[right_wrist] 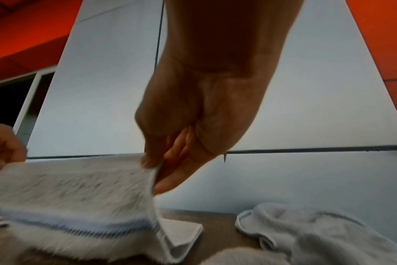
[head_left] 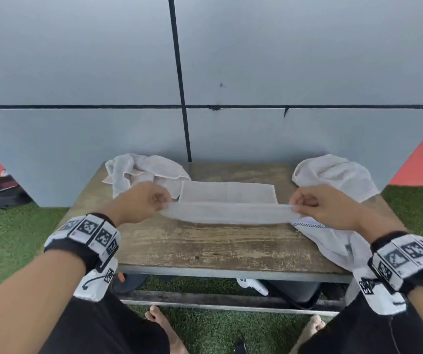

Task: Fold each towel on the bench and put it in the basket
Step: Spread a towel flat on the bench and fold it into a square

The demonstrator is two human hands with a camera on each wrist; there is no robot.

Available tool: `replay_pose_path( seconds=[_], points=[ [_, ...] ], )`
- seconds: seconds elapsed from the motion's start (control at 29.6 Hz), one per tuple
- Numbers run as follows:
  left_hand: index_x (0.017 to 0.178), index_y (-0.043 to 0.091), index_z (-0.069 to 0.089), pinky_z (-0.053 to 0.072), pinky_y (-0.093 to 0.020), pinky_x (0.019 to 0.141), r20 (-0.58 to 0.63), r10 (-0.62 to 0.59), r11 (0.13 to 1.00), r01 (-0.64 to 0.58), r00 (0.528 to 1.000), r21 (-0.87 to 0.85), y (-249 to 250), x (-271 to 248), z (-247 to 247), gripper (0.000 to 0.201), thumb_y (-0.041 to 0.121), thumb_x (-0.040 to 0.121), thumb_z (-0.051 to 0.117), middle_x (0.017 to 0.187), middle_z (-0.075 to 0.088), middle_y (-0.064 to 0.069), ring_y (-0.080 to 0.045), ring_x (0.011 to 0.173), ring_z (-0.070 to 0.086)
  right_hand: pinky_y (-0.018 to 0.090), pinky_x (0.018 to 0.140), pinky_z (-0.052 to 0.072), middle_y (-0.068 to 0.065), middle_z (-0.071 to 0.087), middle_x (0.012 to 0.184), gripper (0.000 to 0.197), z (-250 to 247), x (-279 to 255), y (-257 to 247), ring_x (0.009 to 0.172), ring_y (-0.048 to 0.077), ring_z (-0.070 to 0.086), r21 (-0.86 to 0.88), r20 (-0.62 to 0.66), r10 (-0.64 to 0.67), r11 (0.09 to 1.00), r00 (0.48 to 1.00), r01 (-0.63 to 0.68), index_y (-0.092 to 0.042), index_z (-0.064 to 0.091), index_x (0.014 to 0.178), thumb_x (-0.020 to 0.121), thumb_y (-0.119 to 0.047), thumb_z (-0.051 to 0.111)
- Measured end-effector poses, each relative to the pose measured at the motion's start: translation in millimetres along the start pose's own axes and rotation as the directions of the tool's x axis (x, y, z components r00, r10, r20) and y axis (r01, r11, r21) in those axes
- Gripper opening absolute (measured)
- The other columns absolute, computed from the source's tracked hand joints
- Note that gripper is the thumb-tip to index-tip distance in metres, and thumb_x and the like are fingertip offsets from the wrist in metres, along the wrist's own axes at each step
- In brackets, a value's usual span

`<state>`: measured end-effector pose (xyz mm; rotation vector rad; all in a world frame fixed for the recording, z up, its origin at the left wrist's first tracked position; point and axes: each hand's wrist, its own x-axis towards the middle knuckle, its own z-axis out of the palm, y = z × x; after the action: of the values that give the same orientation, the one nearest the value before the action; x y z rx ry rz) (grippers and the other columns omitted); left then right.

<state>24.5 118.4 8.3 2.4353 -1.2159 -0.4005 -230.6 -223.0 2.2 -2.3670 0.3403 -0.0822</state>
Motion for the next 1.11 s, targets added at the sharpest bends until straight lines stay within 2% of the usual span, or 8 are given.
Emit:
replay_pose_path(
  seconds=[0.17, 0.27, 0.37, 0.57, 0.71, 0.88, 1.05, 1.11],
  points=[
    [0.097, 0.016, 0.075, 0.058, -0.031, 0.084, 0.461, -0.133, 0.983, 0.174, 0.878, -0.048, -21, -18, 31, 0.012, 0.008, 0.091, 0.068, 0.088, 0.074, 0.007, -0.010, 0.077, 0.072, 0.028, 0.078, 0.060, 0.010, 0.073, 0.093, 0.004, 27, -13, 18, 0.087, 0.016, 0.073, 0.169, 0.349, 0.184, 0.952, 0.919, -0.255, -0.002, 0.071, 0.094, 0.093, -0.002, 0.066],
    [0.097, 0.011, 0.077, 0.059, -0.029, 0.078, 0.541, -0.101, 0.973, 0.197, 0.835, -0.123, -22, -20, 36, 0.017, 0.002, 0.093, 0.063, 0.090, 0.076, 0.001, -0.016, 0.076, 0.072, 0.033, 0.082, 0.061, 0.009, 0.074, 0.089, 0.006, 30, -14, 25, 0.089, 0.021, 0.074, 0.169, 0.422, 0.204, 0.940, 0.883, -0.298, -0.002, 0.070, 0.097, 0.095, -0.003, 0.065],
    [0.098, 0.018, 0.076, 0.057, -0.026, 0.077, 0.490, -0.118, 0.970, 0.205, 0.864, -0.128, -26, -14, 35, 0.013, 0.011, 0.093, 0.067, 0.095, 0.077, -0.006, -0.012, 0.075, 0.070, 0.036, 0.082, 0.061, 0.015, 0.074, 0.093, 0.007, 31, -9, 30, 0.090, 0.025, 0.074, 0.193, 0.402, 0.233, 0.923, 0.885, -0.331, 0.002, 0.068, 0.100, 0.095, -0.001, 0.063],
    [0.091, 0.023, 0.072, 0.046, -0.022, 0.073, 0.127, -0.146, 0.989, 0.148, 0.981, -0.011, -21, 20, 35, 0.006, 0.018, 0.091, 0.070, 0.080, 0.068, 0.014, -0.005, 0.077, 0.062, 0.040, 0.075, 0.064, 0.022, 0.068, 0.097, 0.004, 34, 16, 37, 0.088, 0.030, 0.071, 0.159, 0.155, 0.253, 0.948, 0.955, -0.277, 0.000, 0.068, 0.096, 0.094, -0.002, 0.065],
    [0.085, 0.024, 0.068, 0.044, -0.027, 0.075, -0.031, -0.205, 0.979, 0.205, 0.978, 0.006, -21, 46, 47, 0.014, 0.013, 0.092, 0.065, 0.086, 0.066, 0.008, -0.016, 0.088, 0.061, 0.022, 0.059, 0.058, 0.012, 0.069, 0.084, 0.008, 37, 37, 37, 0.067, 0.014, 0.065, 0.028, -0.039, 0.208, 0.978, 0.977, -0.207, -0.008, 0.069, 0.086, 0.092, -0.003, 0.067],
    [0.097, 0.011, 0.068, 0.043, -0.030, 0.074, -0.162, -0.242, 0.970, 0.242, 0.957, -0.019, -21, 67, 68, 0.016, 0.009, 0.095, 0.052, 0.095, 0.067, -0.001, -0.021, 0.090, 0.060, 0.030, 0.079, 0.049, -0.005, 0.070, 0.087, 0.005, 46, 57, 51, 0.084, 0.015, 0.065, -0.164, -0.138, 0.200, 0.961, 0.970, -0.222, -0.020, 0.071, 0.090, 0.092, -0.017, 0.068],
    [0.100, 0.015, 0.060, 0.038, -0.032, 0.067, -0.165, -0.272, 0.962, 0.272, 0.948, -0.026, -24, 87, 88, 0.015, 0.013, 0.097, 0.045, 0.091, 0.062, -0.002, -0.020, 0.081, 0.055, 0.018, 0.066, 0.038, -0.009, 0.067, 0.082, 0.011, 53, 70, 61, 0.082, 0.012, 0.061, -0.237, -0.114, 0.236, 0.937, 0.965, -0.257, -0.026, 0.068, 0.086, 0.093, -0.018, 0.067],
    [0.100, 0.016, 0.060, 0.041, -0.032, 0.069, -0.153, -0.284, 0.959, 0.282, 0.947, -0.031, -28, 93, 94, 0.015, 0.013, 0.096, 0.046, 0.095, 0.063, -0.002, -0.020, 0.084, 0.057, 0.023, 0.070, 0.040, -0.007, 0.068, 0.084, 0.010, 57, 72, 66, 0.083, 0.014, 0.061, -0.240, -0.100, 0.271, 0.927, 0.957, -0.288, -0.027, 0.068, 0.085, 0.092, -0.020, 0.067]
  ],
)
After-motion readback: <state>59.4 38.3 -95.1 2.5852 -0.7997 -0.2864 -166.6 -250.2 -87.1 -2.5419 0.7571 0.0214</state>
